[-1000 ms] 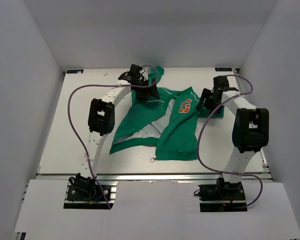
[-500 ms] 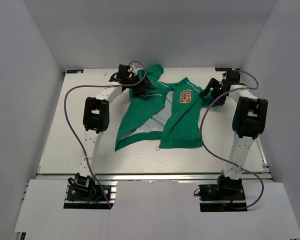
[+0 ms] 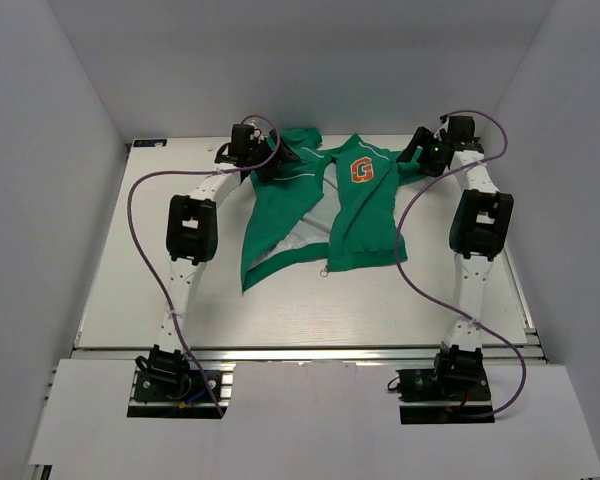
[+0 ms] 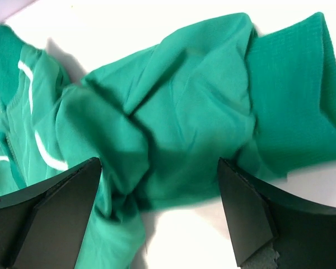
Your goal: Zip up the jacket
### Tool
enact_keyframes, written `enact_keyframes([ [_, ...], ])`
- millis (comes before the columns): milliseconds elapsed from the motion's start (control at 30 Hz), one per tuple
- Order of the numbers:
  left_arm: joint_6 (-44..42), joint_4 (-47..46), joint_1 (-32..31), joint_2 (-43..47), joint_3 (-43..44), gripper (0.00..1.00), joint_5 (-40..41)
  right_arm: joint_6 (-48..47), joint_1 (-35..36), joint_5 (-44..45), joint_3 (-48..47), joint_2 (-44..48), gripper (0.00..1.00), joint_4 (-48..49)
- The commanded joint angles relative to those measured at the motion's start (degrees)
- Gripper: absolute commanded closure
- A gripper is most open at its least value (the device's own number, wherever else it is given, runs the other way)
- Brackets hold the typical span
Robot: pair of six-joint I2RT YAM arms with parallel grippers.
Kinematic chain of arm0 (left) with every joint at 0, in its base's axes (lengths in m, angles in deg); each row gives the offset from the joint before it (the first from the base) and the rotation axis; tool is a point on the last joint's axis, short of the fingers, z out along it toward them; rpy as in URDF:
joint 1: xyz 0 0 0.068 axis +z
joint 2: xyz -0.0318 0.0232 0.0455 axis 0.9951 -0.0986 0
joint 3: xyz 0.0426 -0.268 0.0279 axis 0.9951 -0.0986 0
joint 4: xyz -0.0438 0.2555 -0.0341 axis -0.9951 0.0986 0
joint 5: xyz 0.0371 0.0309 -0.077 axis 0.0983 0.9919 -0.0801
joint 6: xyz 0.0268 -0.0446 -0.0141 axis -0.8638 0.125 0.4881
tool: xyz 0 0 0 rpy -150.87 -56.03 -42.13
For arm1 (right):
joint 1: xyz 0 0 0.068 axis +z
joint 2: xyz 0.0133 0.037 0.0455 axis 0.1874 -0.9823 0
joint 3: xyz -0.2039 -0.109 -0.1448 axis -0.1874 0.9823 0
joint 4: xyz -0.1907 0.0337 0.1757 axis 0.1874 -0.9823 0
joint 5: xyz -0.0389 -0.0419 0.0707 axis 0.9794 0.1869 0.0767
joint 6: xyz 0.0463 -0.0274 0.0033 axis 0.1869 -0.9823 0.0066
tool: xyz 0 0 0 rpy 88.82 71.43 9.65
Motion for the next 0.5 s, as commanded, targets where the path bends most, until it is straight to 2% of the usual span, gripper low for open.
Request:
enact_keyframes([
  [0,-0.63,-0.82,0.18,4.85,2.37,0.02,1.75,-4.9,1.49,1.49,2.65,10.89,0.11,-1.93],
  [67,-3.17,0.67,-0.17,8.64,1.23,0.02,1.75,-8.51,3.78,6.67,7.29,18.98,0.11,-3.86],
  [100,-4.14,1.54,-0.52,13.27,-0.95,0.02,2.01,-9.04,4.48,9.91,11.06,24.66,0.11,-5.96],
  [167,-7.3,5.32,-0.87,18.74,-4.47,0.02,2.89,-9.31,7.46,12.57,16.17,30.49,0.11,-7.47],
  [267,-11.25,15.15,-1.75,30.25,-13.08,0.02,9.02,-8.96,12.82,19.41,30.05,45.49,0.11,-8.97],
  [300,-12.32,17.96,-2.1,33.24,-15.89,0.02,14.87,-8.43,14.4,22.48,33.65,48.07,0.11,-9.32],
  [367,-13.55,25.88,-4.12,41.77,-25.03,0.02,23.33,-5.29,18.1,22.34,44.46,52.91,0.11,-9.5],
  [400,-14.43,29.64,-6.3,44.15,-30.97,0.02,31.46,-3.87,19.76,21.64,47.98,57.46,0.11,-9.32],
  [467,-17.05,32.74,-9.04,49.59,-35.85,0.02,36.62,-1.06,21.62,19.35,57.71,61.53,0.11,-7.66],
])
